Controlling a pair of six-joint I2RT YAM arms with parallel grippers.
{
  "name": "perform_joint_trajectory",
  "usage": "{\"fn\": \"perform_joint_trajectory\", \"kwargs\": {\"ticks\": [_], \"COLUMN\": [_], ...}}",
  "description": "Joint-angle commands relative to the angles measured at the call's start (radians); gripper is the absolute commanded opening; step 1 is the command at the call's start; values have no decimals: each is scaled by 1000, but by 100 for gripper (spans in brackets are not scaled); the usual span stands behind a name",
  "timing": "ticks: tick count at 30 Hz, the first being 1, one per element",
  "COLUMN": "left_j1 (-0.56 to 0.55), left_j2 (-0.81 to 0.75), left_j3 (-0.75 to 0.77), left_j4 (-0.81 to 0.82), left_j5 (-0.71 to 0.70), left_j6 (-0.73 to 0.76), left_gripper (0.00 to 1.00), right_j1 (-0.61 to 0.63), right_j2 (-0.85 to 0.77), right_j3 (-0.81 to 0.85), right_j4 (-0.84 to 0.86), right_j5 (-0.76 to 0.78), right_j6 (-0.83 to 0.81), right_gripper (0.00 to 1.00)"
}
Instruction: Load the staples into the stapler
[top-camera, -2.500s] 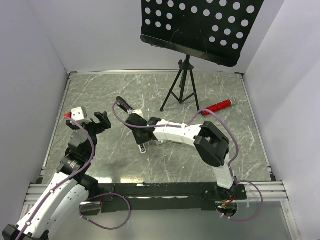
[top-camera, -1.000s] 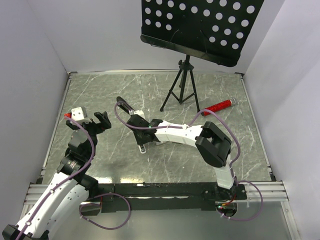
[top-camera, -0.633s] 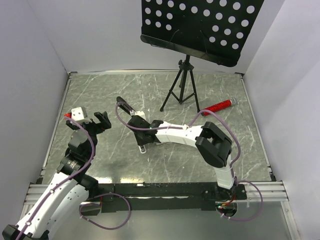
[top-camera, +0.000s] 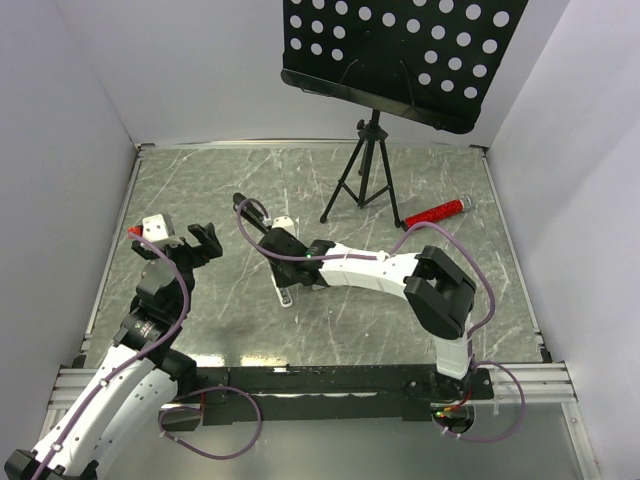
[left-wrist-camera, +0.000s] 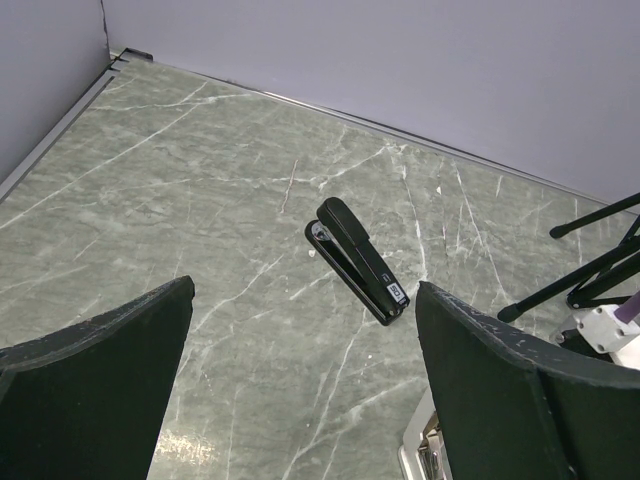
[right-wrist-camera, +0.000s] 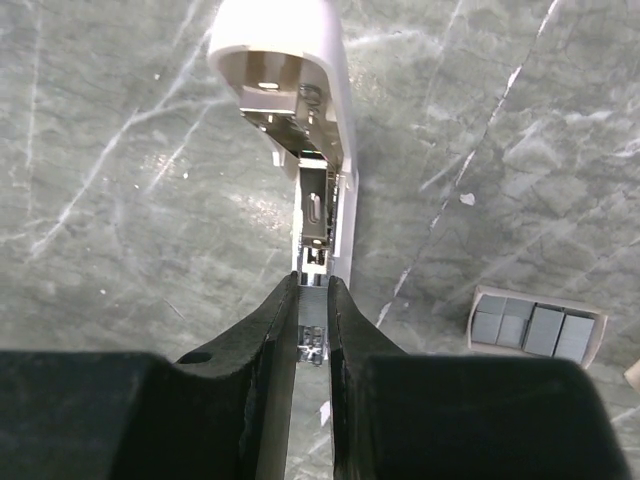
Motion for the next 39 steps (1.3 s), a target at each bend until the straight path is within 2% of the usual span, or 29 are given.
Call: {"fn": "perform_joint_trajectory", "kwargs": {"ticks": [1, 39], "left_j1": [-2, -4], "left_j2": [-12, -15], "left_j3": [4, 6], "left_j4": [25, 22], "left_j5": [-4, -11], "left_j6": [-3, 0], "left_gripper": [97, 97], "right_j1": [13, 13], "right_j2": [-52, 17], "right_j3": [-26, -57], "right_j4": [72, 103], "right_j5": [-8, 1], "right_j6": [5, 2], "right_gripper": [17, 17]}}
